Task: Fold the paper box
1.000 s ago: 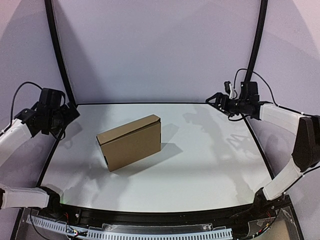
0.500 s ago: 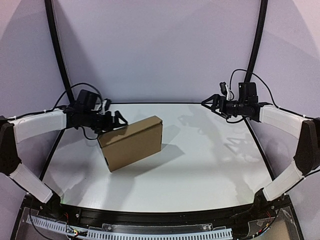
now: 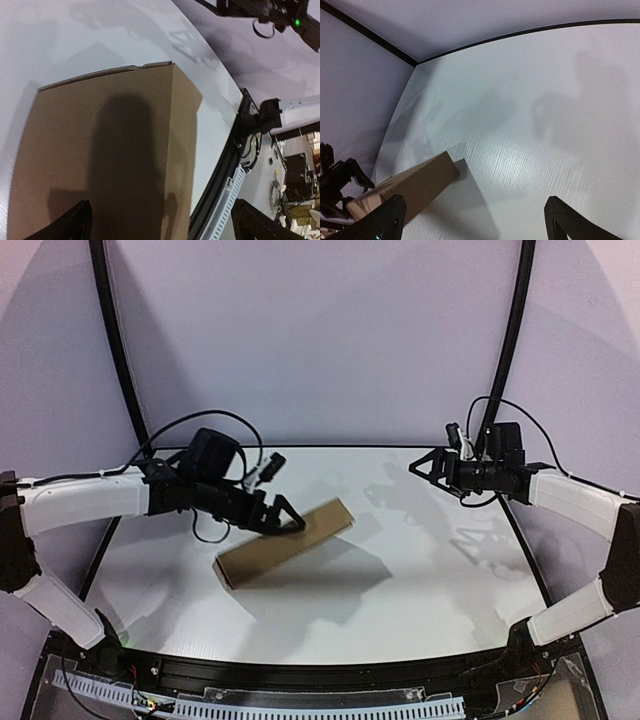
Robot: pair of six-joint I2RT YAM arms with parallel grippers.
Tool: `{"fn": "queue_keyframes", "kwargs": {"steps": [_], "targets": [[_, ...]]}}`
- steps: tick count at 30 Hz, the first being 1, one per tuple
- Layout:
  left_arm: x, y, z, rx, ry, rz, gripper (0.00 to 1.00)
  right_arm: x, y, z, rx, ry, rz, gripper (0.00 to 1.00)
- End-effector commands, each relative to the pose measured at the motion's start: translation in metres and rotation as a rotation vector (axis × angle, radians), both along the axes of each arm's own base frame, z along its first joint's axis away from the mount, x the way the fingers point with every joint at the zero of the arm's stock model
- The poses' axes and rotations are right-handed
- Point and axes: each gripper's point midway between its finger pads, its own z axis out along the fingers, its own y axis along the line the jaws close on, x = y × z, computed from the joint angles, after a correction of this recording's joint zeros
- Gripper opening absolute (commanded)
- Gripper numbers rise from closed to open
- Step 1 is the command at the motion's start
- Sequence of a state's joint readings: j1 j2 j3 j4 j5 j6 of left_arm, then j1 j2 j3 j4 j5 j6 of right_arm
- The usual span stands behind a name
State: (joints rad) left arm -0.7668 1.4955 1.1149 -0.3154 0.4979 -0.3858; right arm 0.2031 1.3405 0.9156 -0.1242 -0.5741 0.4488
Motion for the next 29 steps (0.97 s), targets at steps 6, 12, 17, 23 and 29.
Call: {"fn": "queue_keyframes", "kwargs": {"steps": [6,12,17,23,29], "targets": [[0.012,-0.002,-0.005,0.093,-0.065,0.191,0.99,-0.004,-0.022,-0.012,-0.11,-0.036,-0.08,0.98],[0.087,0.153,-0.005,0.211,-0.072,0.855,0.99,0.007,-0.064,-0.023,-0.225,-0.077,-0.225,0.98],[0.089,0.289,-0.018,0.196,-0.063,1.279,0.99,0.011,-0.101,-0.032,-0.367,-0.121,-0.349,0.98],[0.057,0.354,-0.01,0.297,-0.121,1.492,0.99,0.001,-0.133,-0.037,-0.467,-0.143,-0.5,0.98],[0.044,0.367,0.001,0.311,-0.166,1.546,0.99,-0.008,-0.149,-0.022,-0.461,-0.255,-0.608,0.98]]}}
